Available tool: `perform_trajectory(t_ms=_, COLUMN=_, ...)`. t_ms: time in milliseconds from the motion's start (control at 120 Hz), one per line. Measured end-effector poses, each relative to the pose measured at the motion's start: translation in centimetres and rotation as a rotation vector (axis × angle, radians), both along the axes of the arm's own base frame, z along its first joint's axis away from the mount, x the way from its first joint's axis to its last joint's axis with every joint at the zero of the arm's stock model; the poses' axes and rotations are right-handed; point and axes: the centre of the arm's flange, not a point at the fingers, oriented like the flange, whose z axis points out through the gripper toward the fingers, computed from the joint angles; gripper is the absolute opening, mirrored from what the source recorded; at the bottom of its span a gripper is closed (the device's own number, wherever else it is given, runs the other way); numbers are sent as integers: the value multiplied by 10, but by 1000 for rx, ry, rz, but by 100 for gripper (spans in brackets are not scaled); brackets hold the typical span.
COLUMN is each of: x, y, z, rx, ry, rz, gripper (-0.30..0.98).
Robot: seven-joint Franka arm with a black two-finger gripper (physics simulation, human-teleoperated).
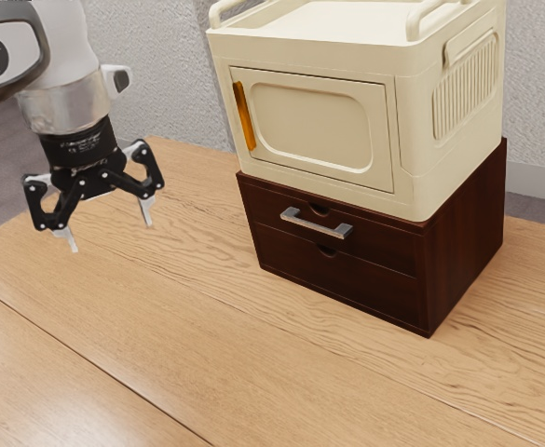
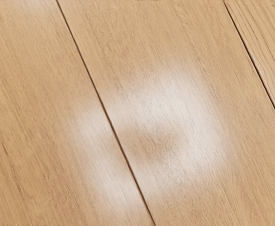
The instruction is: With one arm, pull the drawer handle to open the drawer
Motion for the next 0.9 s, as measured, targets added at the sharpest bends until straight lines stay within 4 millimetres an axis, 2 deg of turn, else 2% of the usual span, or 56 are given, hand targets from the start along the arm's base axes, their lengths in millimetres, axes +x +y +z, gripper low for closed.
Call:
perform_trajectory(t_ms=150, x=3, y=2, z=1, rx=3, ry=-40, rz=105, gripper=69)
perform_trajectory(t_ms=200, x=5, y=3, z=-6, rx=1, ry=-36, rz=133, gripper=69)
perform_trajectory(t_ms=250, x=9, y=-5, z=-8, rx=4, ry=-40, rz=143, gripper=69)
perform_trajectory(t_ms=283, x=16, y=-13, z=-10, rx=4, ry=-40, rz=143, gripper=69)
perform_trajectory(t_ms=333, x=42, y=-21, z=-16, rx=4, ry=-46, rz=153, gripper=69)
perform_trajectory(t_ms=475, x=98, y=-32, z=-53, rx=-26, ry=-122, rz=190, gripper=69)
perform_trajectory(t_ms=608, x=135, y=-42, z=-74, rx=-93, ry=-205, rz=231, gripper=69)
perform_trajectory(t_ms=767, x=144, y=-58, z=-100, rx=-147, ry=-269, rz=265, gripper=69)
perform_trajectory(t_ms=900, x=152, y=-62, z=-100, rx=-172, ry=-345, rz=292, gripper=69)
